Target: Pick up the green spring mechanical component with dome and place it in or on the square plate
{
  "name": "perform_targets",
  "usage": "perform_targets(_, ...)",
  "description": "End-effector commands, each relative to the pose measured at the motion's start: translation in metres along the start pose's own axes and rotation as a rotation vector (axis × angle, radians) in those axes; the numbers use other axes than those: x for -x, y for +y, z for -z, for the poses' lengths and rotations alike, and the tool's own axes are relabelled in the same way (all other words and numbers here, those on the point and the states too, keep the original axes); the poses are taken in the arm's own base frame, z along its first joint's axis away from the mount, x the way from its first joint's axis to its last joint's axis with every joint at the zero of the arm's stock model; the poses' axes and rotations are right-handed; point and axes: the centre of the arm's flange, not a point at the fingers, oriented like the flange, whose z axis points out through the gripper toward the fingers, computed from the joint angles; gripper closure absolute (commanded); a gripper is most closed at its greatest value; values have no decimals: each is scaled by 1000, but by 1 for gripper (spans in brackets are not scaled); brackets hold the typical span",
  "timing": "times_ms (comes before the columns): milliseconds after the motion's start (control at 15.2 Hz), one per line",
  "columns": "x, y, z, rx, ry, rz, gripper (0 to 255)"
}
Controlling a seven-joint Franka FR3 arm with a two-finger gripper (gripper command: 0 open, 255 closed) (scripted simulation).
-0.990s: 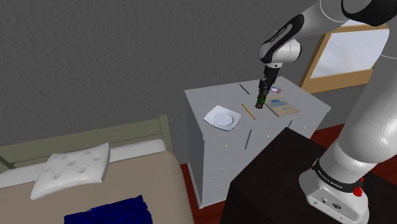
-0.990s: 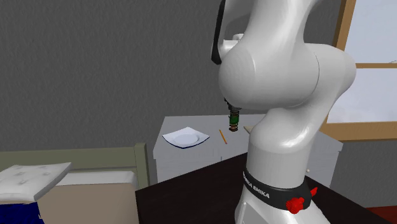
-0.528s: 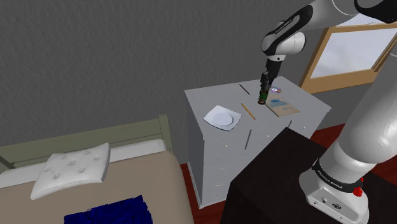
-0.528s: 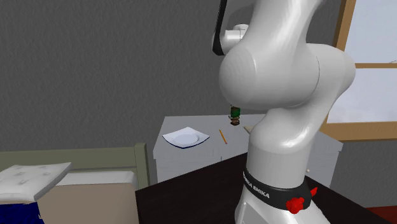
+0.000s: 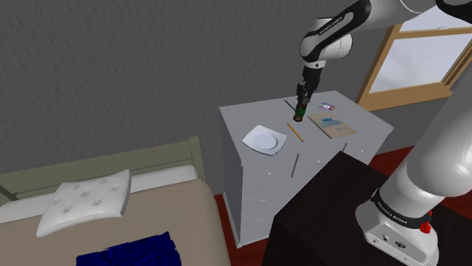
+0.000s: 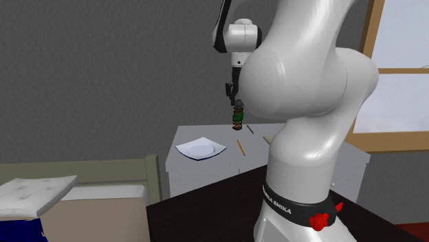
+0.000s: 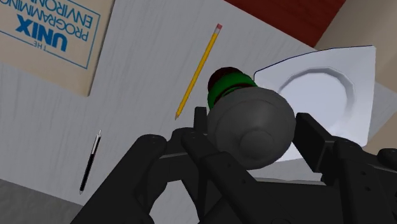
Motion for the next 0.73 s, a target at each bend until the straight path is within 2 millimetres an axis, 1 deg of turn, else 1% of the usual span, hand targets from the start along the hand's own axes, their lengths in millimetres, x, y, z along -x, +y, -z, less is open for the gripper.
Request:
perform_targets(0,-9,-24,6,0,0,-2,255)
perform_targets(660,-57,-143,36,0,0,-2,255)
